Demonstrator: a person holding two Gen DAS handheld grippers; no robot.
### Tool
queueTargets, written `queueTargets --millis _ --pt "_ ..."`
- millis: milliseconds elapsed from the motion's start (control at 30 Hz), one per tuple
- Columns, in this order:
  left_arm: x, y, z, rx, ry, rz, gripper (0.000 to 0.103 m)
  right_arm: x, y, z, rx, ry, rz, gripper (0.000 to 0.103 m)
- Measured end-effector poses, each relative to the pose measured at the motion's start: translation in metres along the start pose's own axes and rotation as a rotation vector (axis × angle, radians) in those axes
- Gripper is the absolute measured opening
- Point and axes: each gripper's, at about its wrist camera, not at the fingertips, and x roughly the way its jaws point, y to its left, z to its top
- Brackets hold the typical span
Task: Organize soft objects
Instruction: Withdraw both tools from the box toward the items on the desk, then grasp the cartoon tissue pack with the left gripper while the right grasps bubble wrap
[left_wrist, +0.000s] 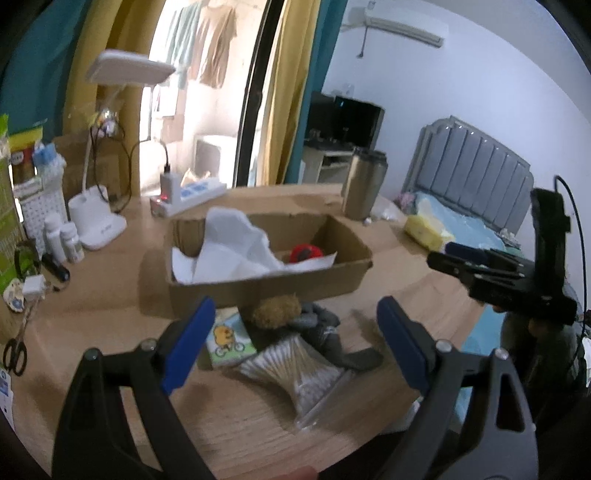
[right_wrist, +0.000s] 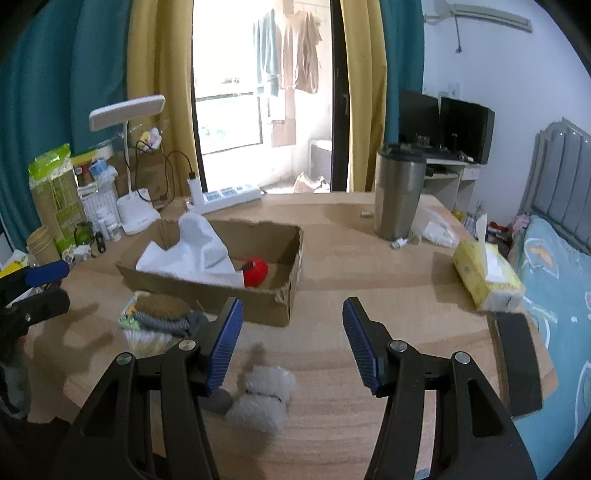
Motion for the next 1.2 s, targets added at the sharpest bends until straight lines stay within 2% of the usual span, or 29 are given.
queueTargets --millis 400,533,633,967,1100,1200 --pt "0.041 0.015 -0.028 -0.063 0.147 0.068 0.09 0.035 -0.004 -0.04 0.026 0.114 0.041 0.06" --pt "0.051 0.015 -0.034 -0.049 0.179 0.088 0.09 0.045 -0.005 -0.05 0.038 0.144 0.057 0.06" --pt "0.059 0.022 -0.035 -0.021 0.191 0.142 0.09 0.051 -0.006 -0.057 0.048 0.16 0.068 0.06" --pt "0.092 0.061 -0.036 -0.089 0.259 0.216 0.09 0.058 -0.002 -0.061 0.061 0.156 0.127 0.06" --pt "0.104 0.065 -0.035 -0.09 0.284 0.222 0.09 0.062 0.002 -0.062 0.055 0.161 0.148 0.06" --pt "0.114 0.063 -0.035 -0.093 0.302 0.215 0.09 0.064 0.002 -0.062 0.059 0.164 0.147 0.065"
